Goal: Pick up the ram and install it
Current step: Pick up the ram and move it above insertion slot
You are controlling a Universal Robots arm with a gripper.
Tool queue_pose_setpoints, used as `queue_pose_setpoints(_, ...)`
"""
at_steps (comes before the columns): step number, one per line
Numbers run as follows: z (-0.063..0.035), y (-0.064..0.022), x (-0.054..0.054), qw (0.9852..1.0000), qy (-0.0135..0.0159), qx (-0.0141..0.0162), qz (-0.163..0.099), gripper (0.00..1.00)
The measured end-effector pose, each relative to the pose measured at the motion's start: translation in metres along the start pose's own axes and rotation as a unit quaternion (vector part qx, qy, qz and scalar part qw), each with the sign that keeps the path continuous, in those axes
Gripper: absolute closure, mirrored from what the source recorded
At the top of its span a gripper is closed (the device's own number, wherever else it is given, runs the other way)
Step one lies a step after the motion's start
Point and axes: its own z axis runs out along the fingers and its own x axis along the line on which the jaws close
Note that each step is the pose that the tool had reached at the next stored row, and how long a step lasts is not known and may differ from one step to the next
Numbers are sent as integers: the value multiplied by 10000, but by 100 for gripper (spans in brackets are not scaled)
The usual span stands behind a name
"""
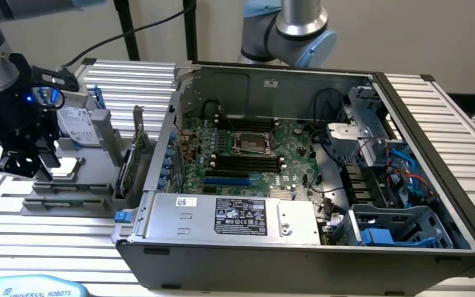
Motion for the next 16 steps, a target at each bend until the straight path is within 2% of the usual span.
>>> queue_pose_setpoints(16,289,-35,44,9999,5,-1,-137,64)
